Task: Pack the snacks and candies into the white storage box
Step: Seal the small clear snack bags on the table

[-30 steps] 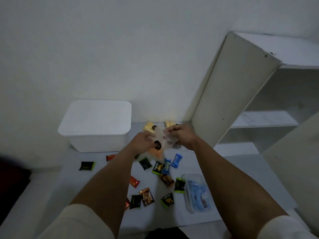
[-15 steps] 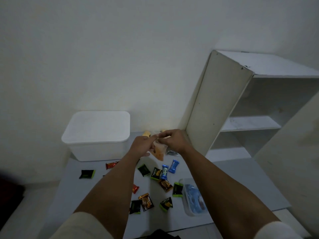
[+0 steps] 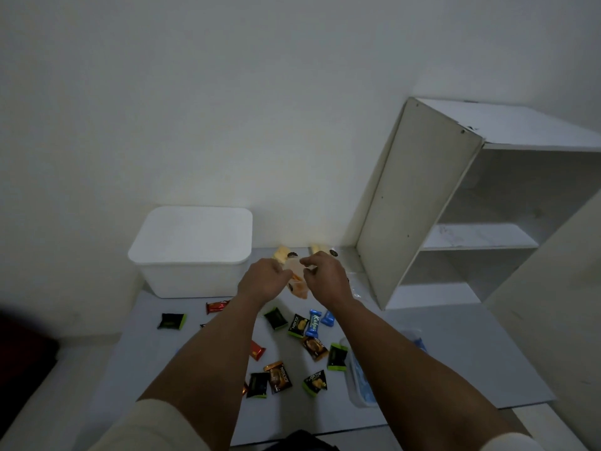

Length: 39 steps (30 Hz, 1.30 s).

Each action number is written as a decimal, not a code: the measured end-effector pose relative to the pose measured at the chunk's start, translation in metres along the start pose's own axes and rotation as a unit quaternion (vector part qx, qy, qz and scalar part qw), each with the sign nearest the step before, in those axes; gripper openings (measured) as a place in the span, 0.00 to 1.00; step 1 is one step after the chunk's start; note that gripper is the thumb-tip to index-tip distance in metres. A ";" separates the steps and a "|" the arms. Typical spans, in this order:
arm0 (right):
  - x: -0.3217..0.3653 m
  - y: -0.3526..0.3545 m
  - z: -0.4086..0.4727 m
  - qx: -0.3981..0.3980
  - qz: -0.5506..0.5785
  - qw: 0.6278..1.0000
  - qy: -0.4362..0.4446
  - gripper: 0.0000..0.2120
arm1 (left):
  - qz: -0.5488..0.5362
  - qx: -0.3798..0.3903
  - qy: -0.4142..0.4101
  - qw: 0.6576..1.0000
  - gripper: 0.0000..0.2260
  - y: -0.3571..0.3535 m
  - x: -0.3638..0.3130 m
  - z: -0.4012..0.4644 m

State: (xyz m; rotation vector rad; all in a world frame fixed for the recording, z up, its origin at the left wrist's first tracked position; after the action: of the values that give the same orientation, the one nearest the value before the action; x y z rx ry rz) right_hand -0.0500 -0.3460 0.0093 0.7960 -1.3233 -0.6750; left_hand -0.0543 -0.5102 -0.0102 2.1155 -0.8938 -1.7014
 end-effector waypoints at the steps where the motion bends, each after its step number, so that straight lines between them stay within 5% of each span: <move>1: 0.000 0.001 0.001 0.002 0.009 1.000 0.001 0.13 | -0.016 -0.008 -0.005 1.000 0.12 0.002 0.001 -0.002; 5: -0.003 0.003 0.008 0.029 0.083 0.996 -0.032 0.12 | -0.097 -0.013 -0.054 0.994 0.21 0.009 -0.002 -0.011; 11: 0.001 0.012 0.015 0.081 0.224 0.971 -0.027 0.08 | -0.093 -0.019 -0.100 0.990 0.08 0.017 -0.012 -0.015; 15: 0.004 0.021 0.014 0.139 0.313 0.939 -0.035 0.09 | -0.083 -0.031 -0.129 0.988 0.10 0.023 -0.022 -0.020; 24: 0.002 0.033 0.006 0.174 0.355 0.918 -0.034 0.10 | -0.084 0.000 -0.133 0.987 0.12 0.015 -0.029 -0.022; 34: 0.005 0.032 0.008 0.209 0.276 0.937 -0.036 0.01 | -0.028 0.024 -0.136 0.990 0.11 0.005 -0.042 -0.027; 39: 0.008 0.027 0.012 0.230 0.250 0.940 -0.032 0.05 | -0.024 0.030 -0.132 0.991 0.11 0.004 -0.044 -0.029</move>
State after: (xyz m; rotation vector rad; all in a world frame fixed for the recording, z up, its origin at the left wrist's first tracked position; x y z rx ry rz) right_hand -0.0608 -0.3383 0.0367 0.7609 -1.6902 0.0201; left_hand -0.0330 -0.4903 0.0338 1.9937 -0.9826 -2.0371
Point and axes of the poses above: each hand's wrist, its own z-axis towards the middle knuckle, its own y-axis out of the back of the hand, x = y × z, the point moved 7 cm from there along z, towards the middle knuckle, and after that the axes turned 10 degrees about x, right-handed, at the moved point
